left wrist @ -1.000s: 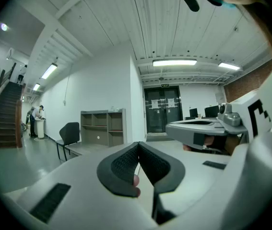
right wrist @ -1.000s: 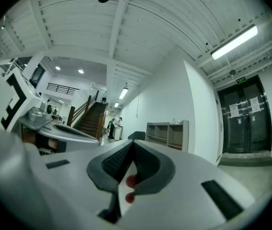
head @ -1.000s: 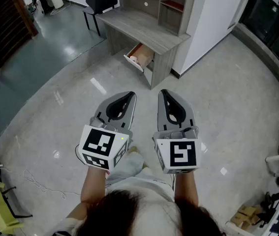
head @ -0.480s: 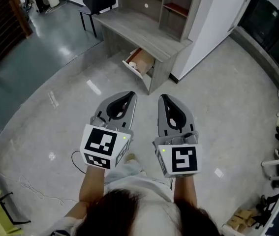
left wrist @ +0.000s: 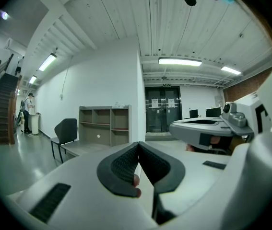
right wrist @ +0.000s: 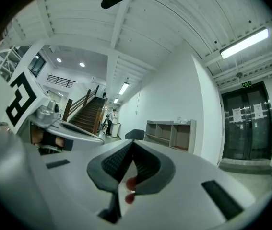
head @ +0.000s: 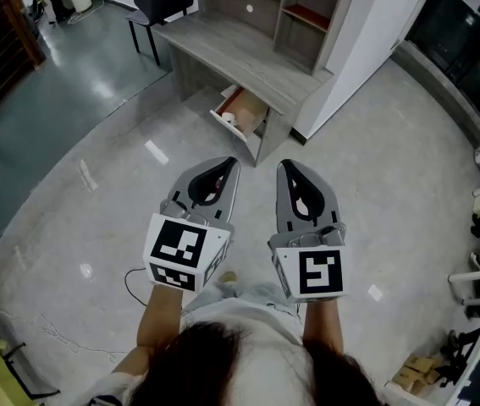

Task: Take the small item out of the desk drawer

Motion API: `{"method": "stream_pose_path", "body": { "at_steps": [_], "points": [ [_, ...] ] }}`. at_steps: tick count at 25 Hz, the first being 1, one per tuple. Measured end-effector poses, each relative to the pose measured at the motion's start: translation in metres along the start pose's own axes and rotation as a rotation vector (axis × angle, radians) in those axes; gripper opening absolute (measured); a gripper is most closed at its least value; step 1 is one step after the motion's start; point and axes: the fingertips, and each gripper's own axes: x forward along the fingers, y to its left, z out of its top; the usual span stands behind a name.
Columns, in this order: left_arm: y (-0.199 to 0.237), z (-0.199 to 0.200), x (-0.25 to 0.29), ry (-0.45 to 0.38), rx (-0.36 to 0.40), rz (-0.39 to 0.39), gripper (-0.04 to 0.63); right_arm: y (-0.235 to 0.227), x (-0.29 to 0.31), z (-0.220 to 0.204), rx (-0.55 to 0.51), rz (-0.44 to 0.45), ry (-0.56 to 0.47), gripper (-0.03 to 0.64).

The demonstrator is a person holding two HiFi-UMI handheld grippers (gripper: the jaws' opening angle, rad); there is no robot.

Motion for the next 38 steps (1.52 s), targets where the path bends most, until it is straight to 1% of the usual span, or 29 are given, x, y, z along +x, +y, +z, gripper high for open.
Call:
{"method": "stream_pose_path", "body": {
  "at_steps": [3, 7, 9, 13, 17, 22, 27, 33, 38],
  "points": [
    [0.01, -0.006, 0.013, 0.016, -0.008, -0.008, 0.017, -0.003, 0.016, -0.004, -0.002, -0.001, 0.009, 0.028],
    [0.021, -0.01, 0.034, 0.031, -0.021, -0.017, 0.017, -0.012, 0.04, -0.01, -0.038, -0.015, 0.029, 0.028],
    [0.024, -0.011, 0.048, 0.036, -0.02, -0.019, 0.017, -0.019, 0.053, -0.013, -0.03, -0.011, 0.036, 0.028],
    [0.039, -0.012, 0.075, 0.042, -0.022, 0.003, 0.017, -0.032, 0.08, -0.02, -0.052, 0.019, 0.035, 0.028],
    [0.052, -0.008, 0.108, 0.048, -0.023, 0.025, 0.017, -0.05, 0.108, -0.028, -0.033, 0.044, 0.042, 0.028],
    [0.071, 0.002, 0.146, 0.038, -0.029, 0.071, 0.017, -0.073, 0.141, -0.036, -0.025, 0.089, 0.039, 0.028],
    [0.093, 0.006, 0.181, 0.03, -0.041, 0.14, 0.017, -0.098, 0.174, -0.049, -0.043, 0.153, 0.043, 0.029],
    [0.116, 0.002, 0.217, 0.022, -0.062, 0.225, 0.017, -0.119, 0.212, -0.071, -0.091, 0.243, 0.043, 0.029],
    [0.132, -0.009, 0.241, 0.035, -0.08, 0.273, 0.017, -0.122, 0.242, -0.096, -0.121, 0.312, 0.057, 0.029]
  ]
}}
